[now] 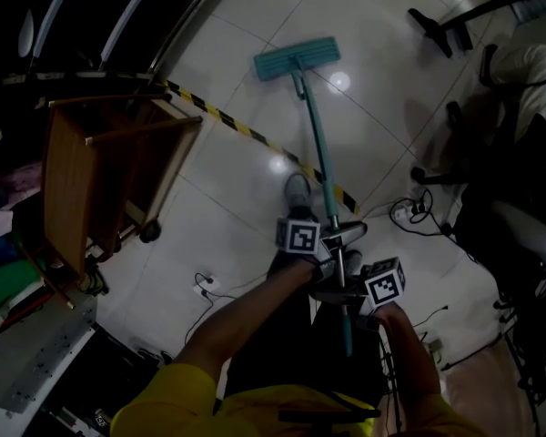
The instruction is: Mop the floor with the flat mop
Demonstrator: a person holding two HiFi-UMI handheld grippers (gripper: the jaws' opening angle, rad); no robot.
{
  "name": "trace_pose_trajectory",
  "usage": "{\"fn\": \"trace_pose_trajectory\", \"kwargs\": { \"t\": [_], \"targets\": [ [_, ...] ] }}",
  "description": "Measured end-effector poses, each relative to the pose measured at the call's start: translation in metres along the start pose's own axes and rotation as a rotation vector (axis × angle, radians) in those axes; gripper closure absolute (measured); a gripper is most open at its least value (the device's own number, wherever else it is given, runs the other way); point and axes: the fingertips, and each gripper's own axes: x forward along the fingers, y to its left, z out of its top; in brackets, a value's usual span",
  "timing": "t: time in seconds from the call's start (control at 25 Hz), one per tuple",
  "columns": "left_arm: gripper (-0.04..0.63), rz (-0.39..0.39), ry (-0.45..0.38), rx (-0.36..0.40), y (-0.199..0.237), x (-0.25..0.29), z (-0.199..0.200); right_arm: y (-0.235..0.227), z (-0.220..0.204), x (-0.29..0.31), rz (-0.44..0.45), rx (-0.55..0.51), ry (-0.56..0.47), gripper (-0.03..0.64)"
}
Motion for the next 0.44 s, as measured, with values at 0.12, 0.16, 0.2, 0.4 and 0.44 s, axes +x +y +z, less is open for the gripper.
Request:
{"fn": "trace_pose_trajectory", "kwargs": {
  "t": [0.12,0.16,0.2,0.4,0.44],
  "targets": [
    [0.485,-0.011,0.007,0.003,-0.0003,-0.0002,0.0035,0.0023,0.0068,0.0036,0.002,-0.024,-0.003,0.543],
    [0.485,-0.014,0.008,0.008,-0.0009,-0.0006,0.0051,0.0033,0.0089,0.005,0.003,-0.032,-0.004,0.543],
    [0.485,-0.013,0.011,0.017,-0.0015,-0.0012,0.0066,0.003,0.0099,0.0058,0.003,-0.032,-0.009,0.545],
    [0.486,-0.015,0.009,0.004,-0.0047,0.0003,0.0059,0.0002,0.0069,0.0025,0.004,-0.019,-0.02,0.545],
    [0.486,-0.018,0.007,-0.002,-0.0055,0.0013,0.0051,0.0006,0.0062,0.0014,0.005,-0.019,-0.02,0.545]
  ]
}}
